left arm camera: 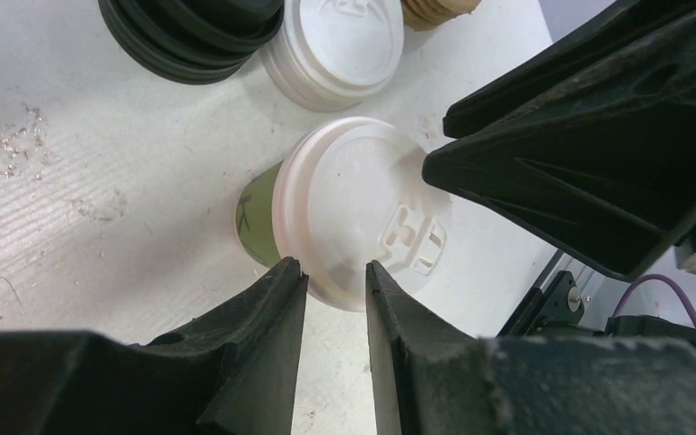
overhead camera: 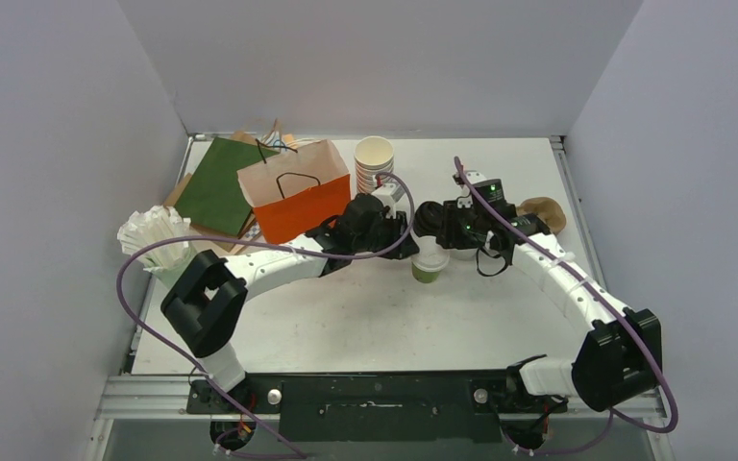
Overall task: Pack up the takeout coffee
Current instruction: Close the cup lid on the coffee cup.
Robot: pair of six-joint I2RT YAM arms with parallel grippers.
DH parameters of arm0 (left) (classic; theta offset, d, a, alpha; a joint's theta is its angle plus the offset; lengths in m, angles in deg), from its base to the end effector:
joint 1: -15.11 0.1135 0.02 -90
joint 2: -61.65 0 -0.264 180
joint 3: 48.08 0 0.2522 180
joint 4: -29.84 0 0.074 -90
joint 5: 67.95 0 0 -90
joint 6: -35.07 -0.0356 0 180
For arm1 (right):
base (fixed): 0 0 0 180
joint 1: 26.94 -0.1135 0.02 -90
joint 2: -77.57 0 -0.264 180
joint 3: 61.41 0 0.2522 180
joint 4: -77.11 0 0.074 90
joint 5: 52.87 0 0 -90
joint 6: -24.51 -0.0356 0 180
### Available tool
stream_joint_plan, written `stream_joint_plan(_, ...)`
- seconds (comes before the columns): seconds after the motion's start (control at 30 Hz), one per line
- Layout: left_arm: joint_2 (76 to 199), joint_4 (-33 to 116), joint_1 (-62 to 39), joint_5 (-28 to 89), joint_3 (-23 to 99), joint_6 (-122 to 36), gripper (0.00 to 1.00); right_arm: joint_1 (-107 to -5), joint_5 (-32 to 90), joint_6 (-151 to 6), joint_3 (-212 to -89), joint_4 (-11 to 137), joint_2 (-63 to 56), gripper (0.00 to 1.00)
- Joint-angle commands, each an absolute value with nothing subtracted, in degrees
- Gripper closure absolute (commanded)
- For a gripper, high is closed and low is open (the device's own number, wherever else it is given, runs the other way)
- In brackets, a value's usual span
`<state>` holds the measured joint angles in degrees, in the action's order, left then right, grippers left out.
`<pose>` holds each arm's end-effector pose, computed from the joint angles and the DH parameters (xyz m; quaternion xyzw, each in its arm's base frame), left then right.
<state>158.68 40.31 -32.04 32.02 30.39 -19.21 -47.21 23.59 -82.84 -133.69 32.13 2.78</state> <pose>0.2585 -0.2877 0.2423 0.1294 0.8498 -0.3906 0.3293 0.2561 0.1035 0.2771 -0.0663 0.9241 0.2201 0.3053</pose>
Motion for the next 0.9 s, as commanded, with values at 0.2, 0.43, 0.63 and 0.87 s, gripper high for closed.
stream_joint_plan(0.2, 160.61, 40.05, -32.59, 31.85, 32.91, -19.28, 0.74, -46.93, 22.59, -82.99, -132.19, 34.83, 1.63, 0.68)
stream_joint_plan(0.43, 161.41, 40.29, -32.53, 31.99, 33.27, -19.51, 0.77, -46.93, 21.66, -83.13, -131.09, 35.48, 0.67, 0.69)
stream_joint_plan(0.63, 161.79, 40.28, -32.52, 32.18, 33.23, -19.84, 0.86, -46.93, 21.31, -83.25, -130.31, 35.49, 0.91, 0.72)
stream_joint_plan(0.87, 162.04, 39.84, -32.55, 32.20, 31.92, -19.78, 0.97, -46.91, 21.31, -83.34, -128.97, 35.85, 1.10, 0.72)
